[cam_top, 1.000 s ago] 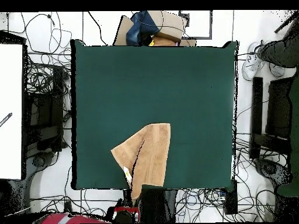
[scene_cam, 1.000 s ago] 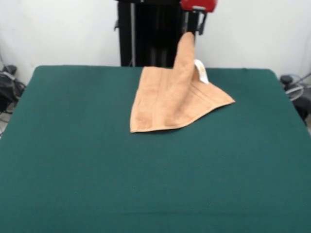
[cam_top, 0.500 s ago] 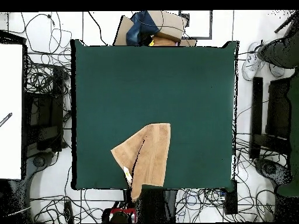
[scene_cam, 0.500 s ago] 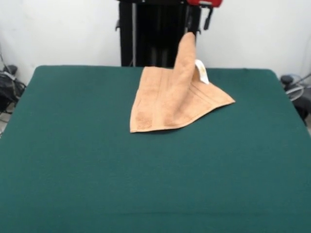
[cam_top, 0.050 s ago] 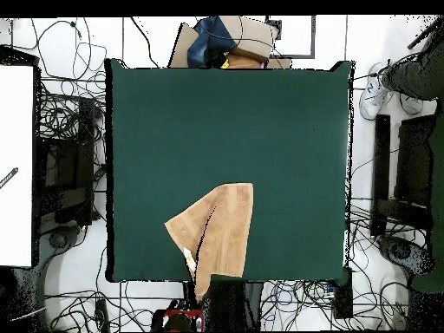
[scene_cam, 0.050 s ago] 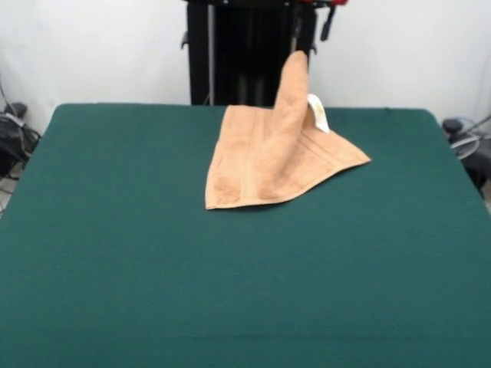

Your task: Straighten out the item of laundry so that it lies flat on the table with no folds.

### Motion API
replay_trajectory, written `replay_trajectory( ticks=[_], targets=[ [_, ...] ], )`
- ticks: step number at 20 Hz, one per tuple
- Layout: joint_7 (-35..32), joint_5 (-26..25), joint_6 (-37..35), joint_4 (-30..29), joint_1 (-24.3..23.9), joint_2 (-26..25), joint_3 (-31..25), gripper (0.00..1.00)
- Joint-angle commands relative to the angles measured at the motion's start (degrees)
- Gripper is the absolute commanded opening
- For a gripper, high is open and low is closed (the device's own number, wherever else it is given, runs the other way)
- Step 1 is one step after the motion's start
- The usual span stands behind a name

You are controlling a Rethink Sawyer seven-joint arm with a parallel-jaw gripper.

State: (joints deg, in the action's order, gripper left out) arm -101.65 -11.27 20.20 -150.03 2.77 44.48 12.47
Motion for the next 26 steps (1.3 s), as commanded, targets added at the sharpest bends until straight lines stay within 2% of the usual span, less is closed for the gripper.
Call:
replay_trajectory(
  ticks=[1,7,12,17,26],
  targets=[
    [-5.00,-1.41,-9.74,6.38,-2.75,5.59,-8.61,1.00],
    [-3.32,-2.04,-12.93,10.75,-1.36,5.51,-8.45,1.00],
    [-4.30,-3.24,-13.90,12.34,-4.34,4.98,-11.93,1.00],
    [-3.92,-5.57,-11.75,14.71,-7.32,1.18,-14.15,1.00],
    [-0.73,-8.07,-16.30,21.84,-8.84,-3.96,-15.25,1.00]
  ],
)
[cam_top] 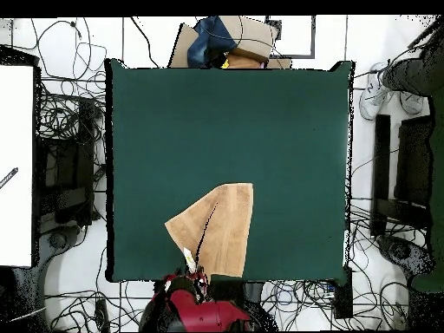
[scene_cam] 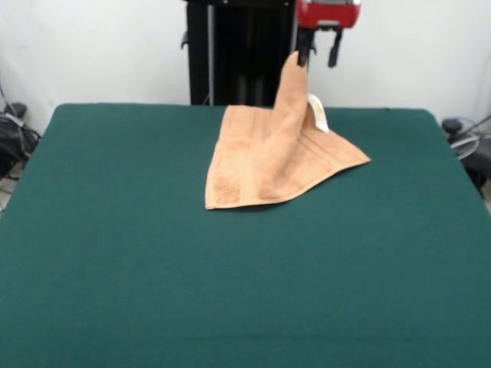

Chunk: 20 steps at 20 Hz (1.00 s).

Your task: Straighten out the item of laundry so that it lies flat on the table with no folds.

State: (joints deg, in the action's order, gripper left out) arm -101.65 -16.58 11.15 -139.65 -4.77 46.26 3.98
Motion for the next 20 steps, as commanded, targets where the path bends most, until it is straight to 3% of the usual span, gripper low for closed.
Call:
replay_trajectory(
  ticks=[1,10,16,20],
  targets=[
    [-0.41,-2.95,-7.75,12.33,-1.34,-6.07,-6.88,1.00],
    [2.97,-7.61,-15.52,16.05,-4.51,-4.50,-12.08,1.00],
    [7.92,-12.15,-23.78,20.89,-6.46,-7.77,-16.17,1.00],
    [14.11,-15.26,-31.80,23.30,-10.37,-9.56,-22.29,1.00]
  ],
)
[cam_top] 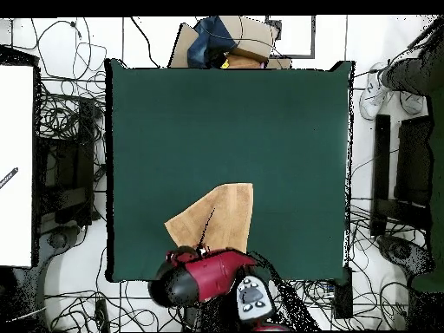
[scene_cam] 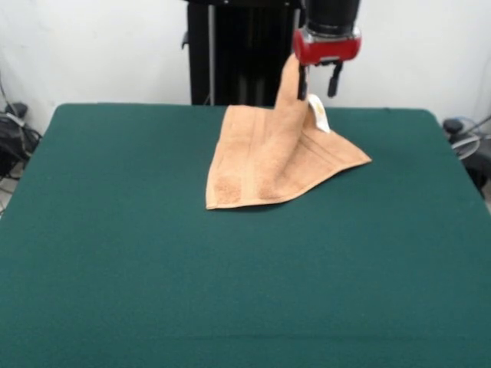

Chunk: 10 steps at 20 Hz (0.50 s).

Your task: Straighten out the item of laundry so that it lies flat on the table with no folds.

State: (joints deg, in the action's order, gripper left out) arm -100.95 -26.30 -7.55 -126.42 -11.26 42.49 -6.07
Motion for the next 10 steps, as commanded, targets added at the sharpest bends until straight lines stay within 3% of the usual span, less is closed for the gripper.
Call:
replay_trajectory(
  ticks=[1,10],
  targets=[
    [14.94,-6.03,-15.31,10.05,-4.72,-5.66,-13.70,1.00],
    [20.57,-9.82,-25.24,13.61,-7.28,-7.70,-21.62,1.00]
  ],
)
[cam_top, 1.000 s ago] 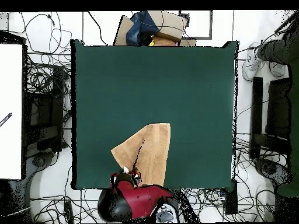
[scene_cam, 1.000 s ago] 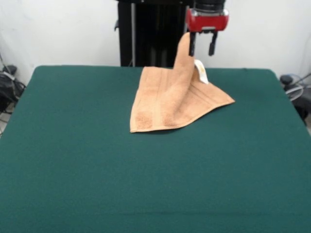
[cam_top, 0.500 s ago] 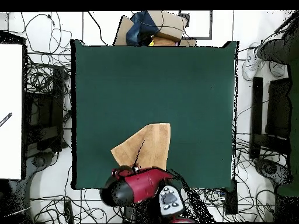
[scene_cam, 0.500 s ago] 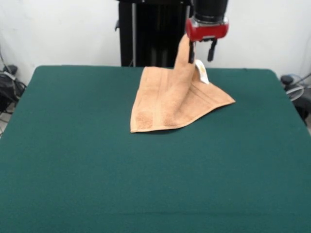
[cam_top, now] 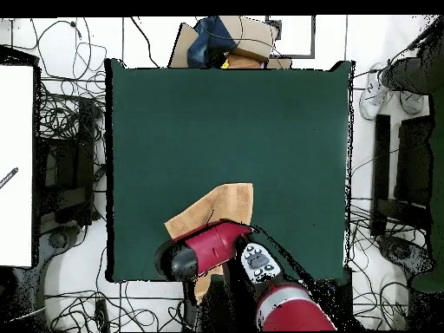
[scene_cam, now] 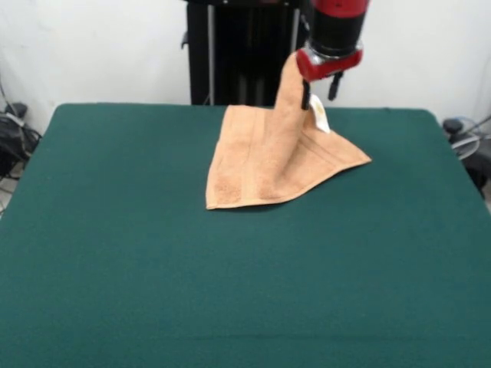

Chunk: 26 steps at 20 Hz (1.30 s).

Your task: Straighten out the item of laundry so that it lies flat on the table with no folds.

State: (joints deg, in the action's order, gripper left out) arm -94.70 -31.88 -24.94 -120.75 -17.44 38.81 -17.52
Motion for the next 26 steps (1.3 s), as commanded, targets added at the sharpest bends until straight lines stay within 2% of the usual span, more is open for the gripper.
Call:
replay_trajectory(
  ticks=[1,4,8,16,26],
  targets=[
    [15.83,-4.91,-9.30,8.56,-1.26,-4.88,-10.68,1.00],
    [18.79,-5.69,-13.34,10.83,-1.72,-6.34,-11.85,1.00],
    [20.90,-4.71,-16.73,11.53,-2.99,-5.31,-13.51,1.00],
    [32.53,-8.19,-26.10,17.30,-4.78,-6.75,-14.94,1.00],
    [41.30,-6.24,-33.38,25.87,-7.44,-8.15,-16.20,1.00]
  ],
)
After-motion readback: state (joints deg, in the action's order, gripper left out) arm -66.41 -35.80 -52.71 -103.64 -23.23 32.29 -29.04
